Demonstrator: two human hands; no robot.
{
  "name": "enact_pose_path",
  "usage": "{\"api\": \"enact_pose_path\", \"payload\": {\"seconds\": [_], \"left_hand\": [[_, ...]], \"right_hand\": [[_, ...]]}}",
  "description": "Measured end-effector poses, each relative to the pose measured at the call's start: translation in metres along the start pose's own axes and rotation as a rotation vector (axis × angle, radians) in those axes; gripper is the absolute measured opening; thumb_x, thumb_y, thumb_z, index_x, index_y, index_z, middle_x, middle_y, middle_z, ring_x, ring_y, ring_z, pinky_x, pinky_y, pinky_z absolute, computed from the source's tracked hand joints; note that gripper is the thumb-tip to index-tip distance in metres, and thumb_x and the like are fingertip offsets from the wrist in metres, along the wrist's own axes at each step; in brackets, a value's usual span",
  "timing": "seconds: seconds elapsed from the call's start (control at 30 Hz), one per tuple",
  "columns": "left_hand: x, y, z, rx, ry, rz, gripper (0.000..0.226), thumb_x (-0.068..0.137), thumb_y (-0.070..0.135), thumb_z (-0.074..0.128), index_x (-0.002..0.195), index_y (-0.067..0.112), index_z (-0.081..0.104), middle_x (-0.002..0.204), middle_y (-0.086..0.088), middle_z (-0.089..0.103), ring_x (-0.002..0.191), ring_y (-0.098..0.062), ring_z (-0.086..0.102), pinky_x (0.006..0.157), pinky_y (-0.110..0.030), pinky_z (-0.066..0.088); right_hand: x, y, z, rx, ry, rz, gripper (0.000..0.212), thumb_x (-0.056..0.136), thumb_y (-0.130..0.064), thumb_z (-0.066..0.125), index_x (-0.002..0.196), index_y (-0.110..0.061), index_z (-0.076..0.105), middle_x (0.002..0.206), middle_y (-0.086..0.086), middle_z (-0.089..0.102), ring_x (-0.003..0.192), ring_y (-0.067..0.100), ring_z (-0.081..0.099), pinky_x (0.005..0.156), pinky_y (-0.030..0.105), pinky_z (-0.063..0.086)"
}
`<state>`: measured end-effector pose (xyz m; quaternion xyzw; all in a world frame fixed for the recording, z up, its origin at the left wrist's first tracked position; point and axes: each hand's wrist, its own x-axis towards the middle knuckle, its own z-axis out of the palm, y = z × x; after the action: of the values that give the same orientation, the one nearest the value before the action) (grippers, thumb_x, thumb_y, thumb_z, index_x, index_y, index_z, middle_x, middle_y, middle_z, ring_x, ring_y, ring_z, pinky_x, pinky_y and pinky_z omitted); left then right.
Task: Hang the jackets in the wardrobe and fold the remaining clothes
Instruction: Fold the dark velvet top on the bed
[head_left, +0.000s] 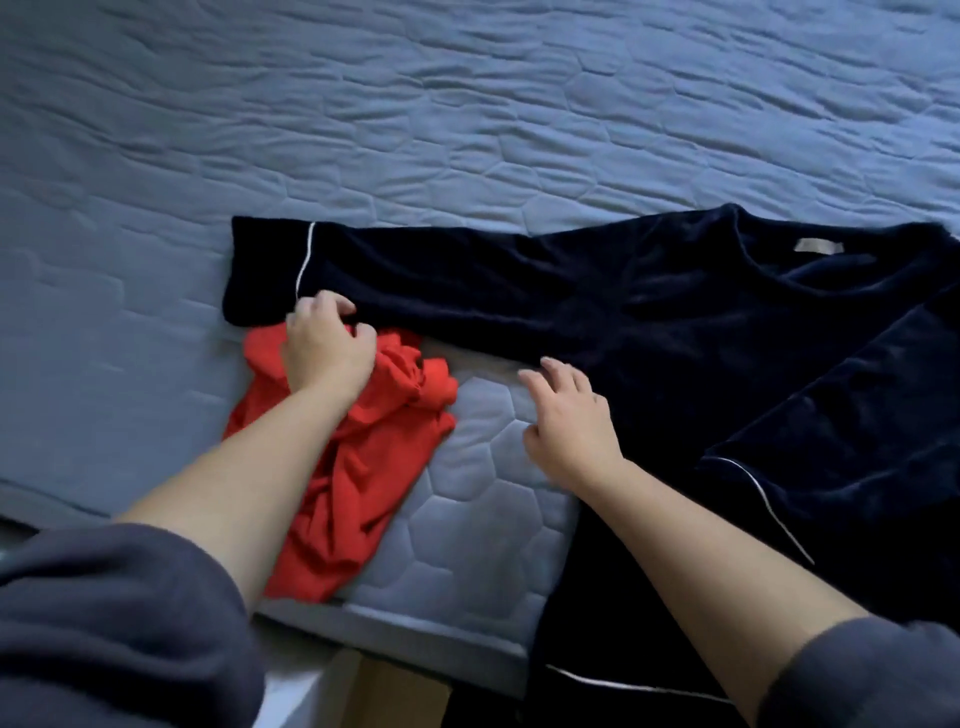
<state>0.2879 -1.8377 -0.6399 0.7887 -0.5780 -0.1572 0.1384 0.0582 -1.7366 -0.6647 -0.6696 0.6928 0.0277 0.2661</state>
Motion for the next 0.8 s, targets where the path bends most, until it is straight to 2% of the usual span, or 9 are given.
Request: {"api": "enact_pose_path", "payload": {"seconds": [0.07, 0.13, 0.23, 0.3, 0.37, 0.5, 0.6, 0.73, 0.8], "left_hand": [[0.045, -0.03, 0.0, 0.021, 0.079, -0.164, 0.039, 0.081, 0.023, 0.059, 0.118, 0.013, 0.055, 0.128, -0.017, 0.05, 0.12, -0.036, 0.045, 0.098, -0.042, 0.037], [0.08, -0.059, 0.005, -0.071, 0.105, -0.387, 0.054, 0.083, 0.03, 0.059, 0.131, 0.01, 0.045, 0.137, -0.02, 0.046, 0.127, -0.036, 0.042, 0.103, -0.042, 0.034], [0.115, -0.098, 0.017, -0.257, 0.089, -0.664, 0.075, 0.083, 0.04, 0.056, 0.144, 0.005, 0.031, 0.144, -0.021, 0.041, 0.131, -0.036, 0.042, 0.109, -0.038, 0.032], [0.125, -0.116, 0.024, -0.323, 0.061, -0.721, 0.083, 0.08, 0.044, 0.059, 0.145, 0.004, 0.027, 0.146, -0.02, 0.04, 0.131, -0.033, 0.043, 0.11, -0.038, 0.035], [0.132, -0.13, 0.025, -0.382, 0.038, -0.718, 0.082, 0.078, 0.042, 0.065, 0.141, 0.002, 0.033, 0.143, -0.019, 0.045, 0.127, -0.03, 0.049, 0.107, -0.039, 0.04], [0.137, -0.139, 0.015, -0.531, -0.116, -0.732, 0.053, 0.079, 0.03, 0.07, 0.124, 0.004, 0.058, 0.121, -0.016, 0.063, 0.102, -0.024, 0.063, 0.094, -0.042, 0.049], [0.133, -0.126, -0.001, -0.389, -0.005, -0.564, 0.036, 0.077, 0.024, 0.068, 0.107, 0.004, 0.067, 0.096, -0.011, 0.066, 0.085, -0.022, 0.06, 0.074, -0.035, 0.047], [0.115, -0.082, -0.025, -0.5, 0.06, -0.351, 0.006, 0.076, 0.019, 0.064, 0.081, 0.017, 0.061, 0.07, 0.003, 0.056, 0.064, -0.012, 0.05, 0.056, -0.021, 0.042], [0.101, -0.05, -0.034, -0.607, 0.011, -0.222, 0.012, 0.079, 0.01, 0.064, 0.088, 0.017, 0.061, 0.075, 0.005, 0.06, 0.069, -0.009, 0.053, 0.057, -0.013, 0.043]], "right_hand": [[0.043, -0.019, 0.008, 0.0, -0.039, 0.043, 0.076, 0.088, -0.03, 0.055, 0.151, -0.033, 0.012, 0.161, 0.002, -0.003, 0.147, 0.033, -0.003, 0.11, 0.061, 0.019], [0.077, -0.024, 0.019, -0.051, -0.061, 0.086, 0.087, 0.088, -0.047, 0.053, 0.151, -0.038, -0.005, 0.16, 0.002, -0.017, 0.146, 0.037, -0.014, 0.106, 0.071, 0.011], [0.098, -0.017, 0.04, -0.041, -0.1, 0.174, 0.088, 0.088, -0.064, 0.042, 0.149, -0.039, -0.016, 0.159, 0.003, -0.022, 0.146, 0.036, -0.016, 0.104, 0.074, 0.007], [0.098, -0.011, 0.052, -0.092, -0.115, 0.172, 0.088, 0.087, -0.069, 0.036, 0.149, -0.037, -0.017, 0.159, 0.004, -0.021, 0.146, 0.036, -0.015, 0.105, 0.073, 0.007], [0.098, -0.009, 0.056, -0.125, -0.12, 0.161, 0.088, 0.087, -0.071, 0.034, 0.149, -0.036, -0.018, 0.159, 0.005, -0.021, 0.146, 0.037, -0.015, 0.105, 0.073, 0.008], [0.101, -0.014, 0.046, -0.096, -0.176, 0.189, 0.091, 0.086, -0.068, 0.04, 0.149, -0.036, -0.017, 0.159, 0.006, -0.021, 0.146, 0.037, -0.015, 0.104, 0.074, 0.008], [0.101, -0.02, 0.034, -0.021, -0.221, 0.219, 0.092, 0.086, -0.061, 0.049, 0.149, -0.039, -0.014, 0.16, 0.005, -0.019, 0.146, 0.035, -0.014, 0.106, 0.072, 0.008], [0.096, -0.029, 0.011, 0.405, -0.151, 0.272, 0.085, 0.086, -0.041, 0.057, 0.152, -0.035, 0.005, 0.162, 0.004, 0.005, 0.148, 0.027, 0.005, 0.115, 0.06, 0.014], [0.091, -0.035, -0.006, 0.78, -0.064, 0.321, 0.079, 0.089, -0.035, 0.059, 0.153, -0.027, 0.014, 0.157, 0.006, 0.025, 0.143, 0.022, 0.026, 0.115, 0.043, 0.027]]}}
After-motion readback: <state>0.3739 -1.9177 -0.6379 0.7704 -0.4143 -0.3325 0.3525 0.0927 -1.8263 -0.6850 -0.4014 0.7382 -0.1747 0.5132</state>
